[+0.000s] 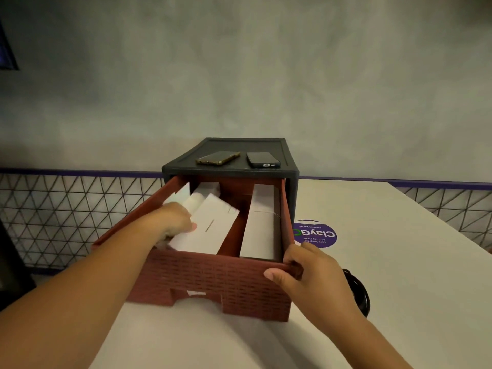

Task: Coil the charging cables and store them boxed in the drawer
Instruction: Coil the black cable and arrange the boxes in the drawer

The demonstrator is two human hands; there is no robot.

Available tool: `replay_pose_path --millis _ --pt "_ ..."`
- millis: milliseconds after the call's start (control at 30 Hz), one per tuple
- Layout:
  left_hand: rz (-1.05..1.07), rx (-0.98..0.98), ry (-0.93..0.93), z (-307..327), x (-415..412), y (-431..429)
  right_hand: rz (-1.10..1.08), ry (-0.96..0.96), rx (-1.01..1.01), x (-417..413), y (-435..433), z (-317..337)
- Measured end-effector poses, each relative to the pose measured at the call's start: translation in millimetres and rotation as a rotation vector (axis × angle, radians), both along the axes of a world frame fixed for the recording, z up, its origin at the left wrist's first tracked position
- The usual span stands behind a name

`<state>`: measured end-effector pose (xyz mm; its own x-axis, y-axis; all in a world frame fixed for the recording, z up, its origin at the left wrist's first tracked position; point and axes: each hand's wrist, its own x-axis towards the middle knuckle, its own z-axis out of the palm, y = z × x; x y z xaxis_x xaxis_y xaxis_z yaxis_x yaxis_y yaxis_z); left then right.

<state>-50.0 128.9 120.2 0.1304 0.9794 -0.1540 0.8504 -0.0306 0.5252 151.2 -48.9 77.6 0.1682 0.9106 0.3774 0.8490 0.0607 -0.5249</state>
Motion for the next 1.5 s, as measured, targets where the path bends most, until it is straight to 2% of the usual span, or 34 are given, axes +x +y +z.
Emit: replay_pose_path --millis 167,233,333,400,500,600,767,933,1033,1167,1200,1233,1333,1433,1500 --pt "-0.08 0.269 -0.448 29.7 -1.8 -24.7 -0.061 -0.041 0.059 -0.3 7.3 -0.3" --pt "-0.116 0.404 -0.54 43.8 -3.4 -43.1 -0.092 -0.034 0.079 5.5 16.7 -0.8" --pt "-0.114 0.662 -0.529 60.6 -8.3 -75.6 -0.115 -0.035 0.089 11.7 35.2 -0.4" --pt "-0.14 0.724 -0.578 63.5 -13.6 -95.8 -0.119 -0.019 0.104 13.1 49.0 1.8" --pt "-0.177 0.711 -0.55 47.4 -15.6 -110.7 -0.129 0.022 0.107 18.2 70.2 7.7" --pt "-0.241 0.61 -0.498 17.8 -9.8 -112.5 -0.14 -0.011 0.075 28.5 90.9 12.2" --pt "-0.312 0.568 -0.245 -33.3 5.8 -101.3 -0.178 -0.002 -0.012 39.7 121.4 22.9" --pt "-0.424 0.569 -0.129 -65.8 22.3 -100.2 -0.171 0.045 -0.104 48.7 146.3 26.2" --pt "-0.439 0.61 -0.121 -73.5 27.8 -99.5 -0.094 0.218 -0.11 52.4 141.2 20.9" --pt "-0.485 0.636 -0.153 -78.0 32.3 -95.6 0.001 0.663 -0.081 68.4 97.0 6.5" --pt "-0.499 0.627 -0.177 -79.1 33.4 -95.1 0.059 0.721 -0.108 75.6 80.9 0.1" --pt "-0.504 0.603 -0.213 -79.9 34.3 -95.2 0.136 0.698 -0.154 81.4 64.6 -5.6" --pt "-0.434 0.623 -0.388 -86.8 38.1 -95.4 0.301 0.432 -0.311 82.5 29.3 -15.5" --pt "-0.346 0.857 -0.445 -95.9 44.4 -97.3 0.248 0.349 -0.245 76.4 25.1 -23.1" --pt "-0.251 0.976 -0.466 -99.9 47.5 -101.8 0.226 0.368 -0.213 74.8 26.6 -25.2"
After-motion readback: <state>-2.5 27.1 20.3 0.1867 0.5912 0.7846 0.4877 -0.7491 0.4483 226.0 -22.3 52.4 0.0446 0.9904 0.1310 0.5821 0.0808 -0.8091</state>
